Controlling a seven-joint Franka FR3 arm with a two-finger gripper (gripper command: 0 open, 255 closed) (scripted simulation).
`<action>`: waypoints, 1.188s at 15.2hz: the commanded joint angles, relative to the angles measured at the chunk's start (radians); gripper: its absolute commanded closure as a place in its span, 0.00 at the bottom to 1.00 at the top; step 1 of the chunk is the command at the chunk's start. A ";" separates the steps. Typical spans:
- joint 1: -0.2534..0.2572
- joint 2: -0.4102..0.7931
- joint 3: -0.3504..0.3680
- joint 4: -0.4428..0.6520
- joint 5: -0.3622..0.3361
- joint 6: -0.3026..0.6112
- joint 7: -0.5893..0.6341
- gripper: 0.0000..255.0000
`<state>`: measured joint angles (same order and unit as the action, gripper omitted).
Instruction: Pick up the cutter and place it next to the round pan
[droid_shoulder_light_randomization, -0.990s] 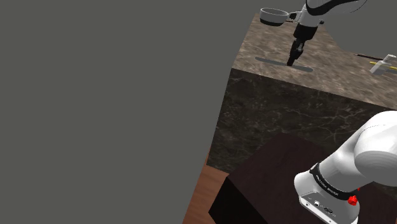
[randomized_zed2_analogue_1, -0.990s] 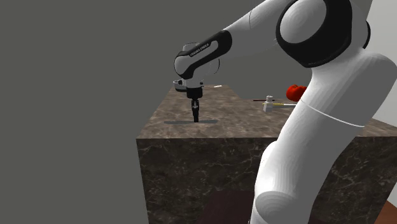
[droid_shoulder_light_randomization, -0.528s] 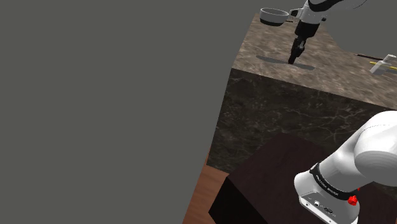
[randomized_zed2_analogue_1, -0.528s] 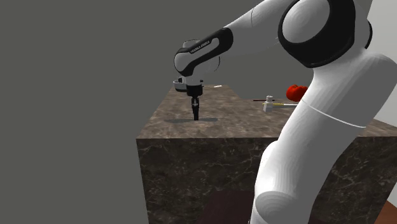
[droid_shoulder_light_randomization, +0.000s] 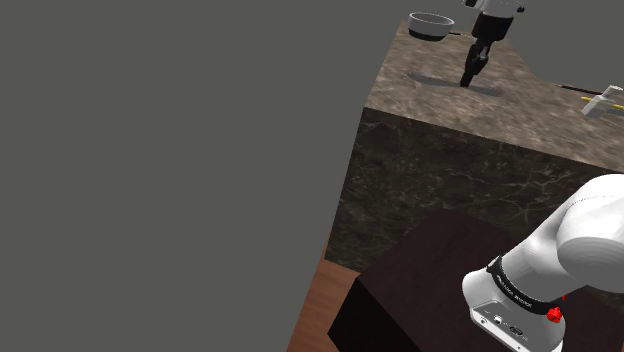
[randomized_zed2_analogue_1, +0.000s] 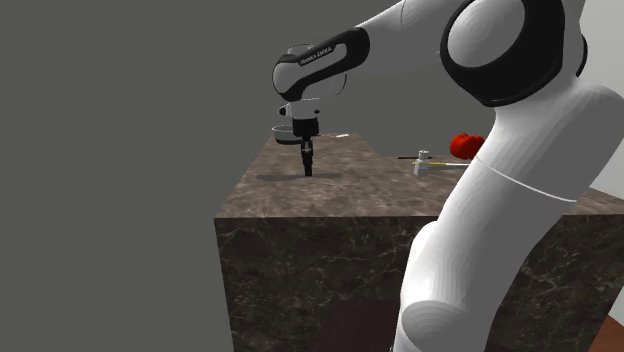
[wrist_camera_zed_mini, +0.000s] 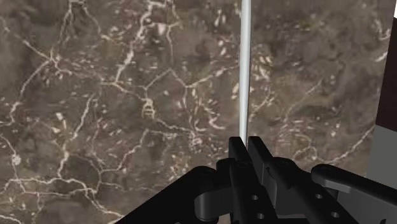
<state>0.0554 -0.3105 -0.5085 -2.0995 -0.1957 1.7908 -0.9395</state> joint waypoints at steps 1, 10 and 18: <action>0.001 -0.002 0.004 0.025 0.001 -0.027 0.000 1.00; 0.007 0.004 0.014 0.150 0.011 -0.147 -0.009 1.00; -0.045 -0.026 -0.072 0.162 -0.032 -0.166 -0.143 1.00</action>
<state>0.0171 -0.3351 -0.5672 -1.9455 -0.2221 1.6304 -1.0602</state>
